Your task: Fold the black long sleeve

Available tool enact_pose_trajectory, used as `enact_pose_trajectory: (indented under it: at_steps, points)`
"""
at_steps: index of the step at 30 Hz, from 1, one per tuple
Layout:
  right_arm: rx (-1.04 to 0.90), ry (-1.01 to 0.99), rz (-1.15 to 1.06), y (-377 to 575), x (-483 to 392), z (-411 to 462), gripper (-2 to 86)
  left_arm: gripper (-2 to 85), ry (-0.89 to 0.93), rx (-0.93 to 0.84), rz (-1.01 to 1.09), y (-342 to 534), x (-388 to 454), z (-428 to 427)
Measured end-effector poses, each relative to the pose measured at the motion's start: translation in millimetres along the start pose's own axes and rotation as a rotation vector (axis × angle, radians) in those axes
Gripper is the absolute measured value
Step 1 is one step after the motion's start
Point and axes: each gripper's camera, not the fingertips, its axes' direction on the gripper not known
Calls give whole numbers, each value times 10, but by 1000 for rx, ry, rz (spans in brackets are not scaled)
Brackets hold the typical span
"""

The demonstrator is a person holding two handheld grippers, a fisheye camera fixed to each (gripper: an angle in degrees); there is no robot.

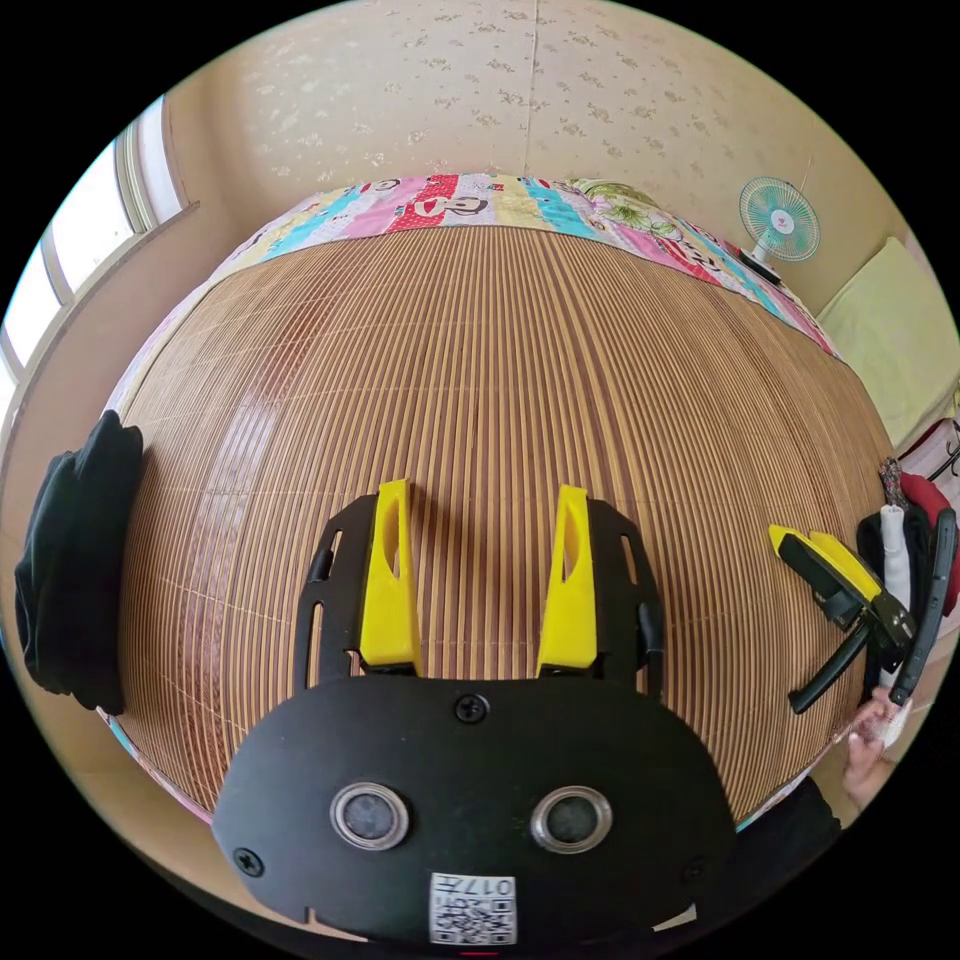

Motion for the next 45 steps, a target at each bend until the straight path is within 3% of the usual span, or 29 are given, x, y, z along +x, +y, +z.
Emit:
enact_pose_trajectory:
  at_steps: [45]
  points:
    - [4, 7, 3, -231, 178, 67, 171, 196, -4, 2, -4, -67, -151, 94]
